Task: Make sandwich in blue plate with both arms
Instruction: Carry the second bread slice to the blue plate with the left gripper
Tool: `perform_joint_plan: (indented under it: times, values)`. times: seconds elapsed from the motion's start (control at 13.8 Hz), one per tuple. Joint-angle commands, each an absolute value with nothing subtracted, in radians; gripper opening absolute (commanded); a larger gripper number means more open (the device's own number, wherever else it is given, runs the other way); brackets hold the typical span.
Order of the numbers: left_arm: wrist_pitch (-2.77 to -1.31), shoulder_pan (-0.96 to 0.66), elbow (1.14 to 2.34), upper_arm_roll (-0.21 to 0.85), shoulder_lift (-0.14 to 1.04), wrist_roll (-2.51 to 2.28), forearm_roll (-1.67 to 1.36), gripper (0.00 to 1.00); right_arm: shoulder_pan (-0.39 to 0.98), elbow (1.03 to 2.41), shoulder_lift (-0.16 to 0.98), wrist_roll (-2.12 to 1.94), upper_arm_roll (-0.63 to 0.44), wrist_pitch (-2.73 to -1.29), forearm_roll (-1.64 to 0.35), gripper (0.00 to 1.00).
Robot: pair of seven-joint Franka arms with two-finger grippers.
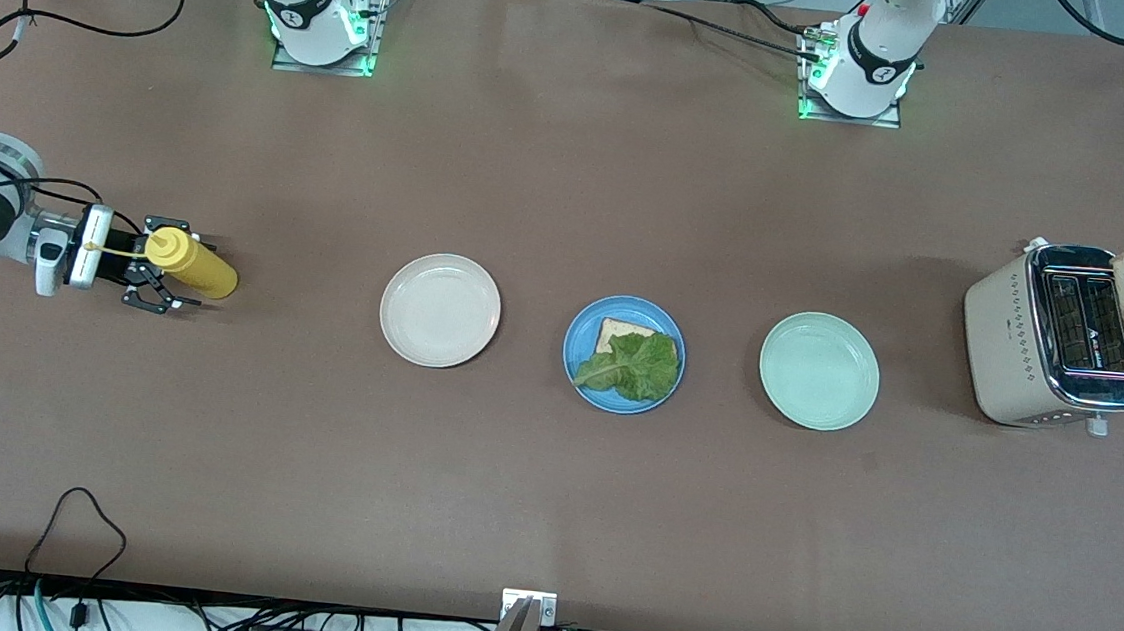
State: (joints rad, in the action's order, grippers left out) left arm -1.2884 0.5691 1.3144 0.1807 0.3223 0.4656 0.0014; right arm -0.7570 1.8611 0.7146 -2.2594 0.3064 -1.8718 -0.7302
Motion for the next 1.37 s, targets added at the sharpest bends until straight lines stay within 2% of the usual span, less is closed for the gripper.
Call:
perform_joint_plan:
  times: [0.0, 0.14, 0.43, 0.65, 0.94, 1.16, 1.3]
  values:
    - [-1.241, 0.571, 1.295, 0.335, 0.339, 0.384, -0.061, 0.01, -0.766, 1.858, 0.692, -2.264, 0.287, -1.848, -0.744, 1.0]
    - [-1.279, 0.569, 1.363, 0.476, 0.344, 0.168, -0.174, 0.01, -0.765, 1.858, 0.677, -2.27, 0.264, -1.839, -0.73, 1.0]
    - [-1.55, 0.545, 1.529, 0.688, 0.406, -0.072, -0.311, 0.0, -0.781, 1.856, 0.663, -2.284, 0.213, -1.827, -0.707, 1.0]
    - [-1.779, 0.419, 1.594, 0.692, 0.506, -0.113, -0.388, 0.01, -0.784, 1.844, 0.628, -2.281, 0.178, -1.793, -0.706, 1.0]
    - [-2.049, 0.286, 1.608, 0.692, 0.63, -0.158, -0.442, 0.01, -0.782, 1.803, 0.534, -2.264, 0.149, -1.755, -0.704, 1.0]
    - [-2.183, 0.215, 1.603, 0.692, 0.696, -0.189, -0.446, 0.01, -0.796, 1.775, 0.442, -2.116, 0.147, -1.692, -0.644, 1.0]
    - [-2.207, 0.201, 1.591, 0.693, 0.742, -0.189, -0.446, 0.01, -0.793, 1.74, 0.384, -1.993, 0.147, -1.614, -0.615, 1.0]
